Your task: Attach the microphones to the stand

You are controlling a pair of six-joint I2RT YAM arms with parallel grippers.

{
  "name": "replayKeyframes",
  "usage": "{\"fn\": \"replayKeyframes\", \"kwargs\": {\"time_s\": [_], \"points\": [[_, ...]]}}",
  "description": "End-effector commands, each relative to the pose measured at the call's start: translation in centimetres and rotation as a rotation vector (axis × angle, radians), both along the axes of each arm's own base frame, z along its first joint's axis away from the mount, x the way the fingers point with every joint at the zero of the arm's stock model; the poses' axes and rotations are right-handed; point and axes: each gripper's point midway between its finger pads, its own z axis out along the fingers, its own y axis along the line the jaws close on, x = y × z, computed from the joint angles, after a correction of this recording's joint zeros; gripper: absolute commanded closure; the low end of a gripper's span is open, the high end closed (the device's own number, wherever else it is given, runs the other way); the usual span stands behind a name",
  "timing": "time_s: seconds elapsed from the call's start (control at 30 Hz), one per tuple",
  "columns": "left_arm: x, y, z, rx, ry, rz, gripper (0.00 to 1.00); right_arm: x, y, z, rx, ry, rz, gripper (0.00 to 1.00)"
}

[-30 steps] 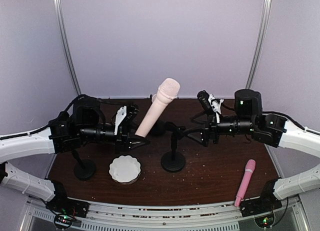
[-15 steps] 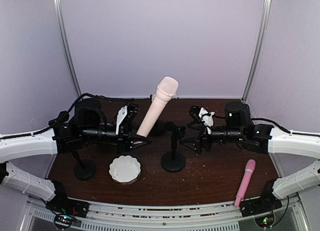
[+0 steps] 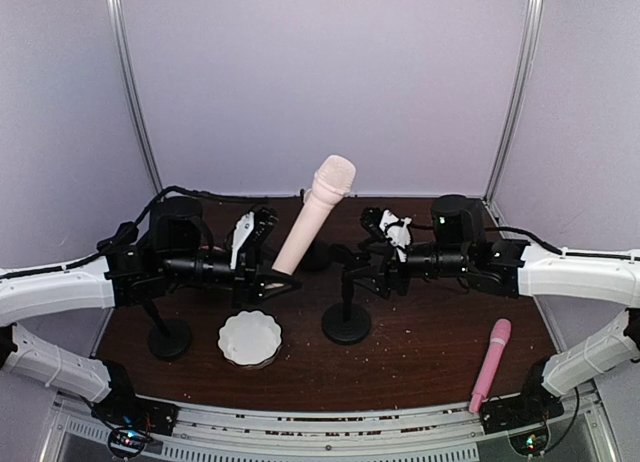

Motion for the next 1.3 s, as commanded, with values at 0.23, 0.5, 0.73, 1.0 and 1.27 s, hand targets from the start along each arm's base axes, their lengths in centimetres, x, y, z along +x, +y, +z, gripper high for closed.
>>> {"fn": "replayKeyframes", "kwargs": {"time_s": [0.23,0.5,0.73,1.0,1.27], "points": [[0.0,0.1,1.6,-0.049,-0.043,-0.012,1.00,-0.2,0.2,0.1,-0.002,-0.001,0.019,0.24],[-0.2,0.3,1.7,-0.052,-0.044,-0.011,1.00,0.8,-0.1,-0.6,-0.030,0.011,-0.039,0.33],[-0.2,0.3,1.5,-0.051,-0.043,-0.009,1.00,0.7,0.1,-1.1,-0.043,0.026,-0.029,0.38],[-0.2,0.3,1.5,-0.050,-0.044,-0.009,1.00,0.6,0.2,-1.3,-0.043,0.033,-0.023,0.41],[-0.1,0.5,0.8,-0.038,-0.052,0.001,1.00,-0.3,0.4,-0.7,-0.016,0.043,0.021,0.72]]}}
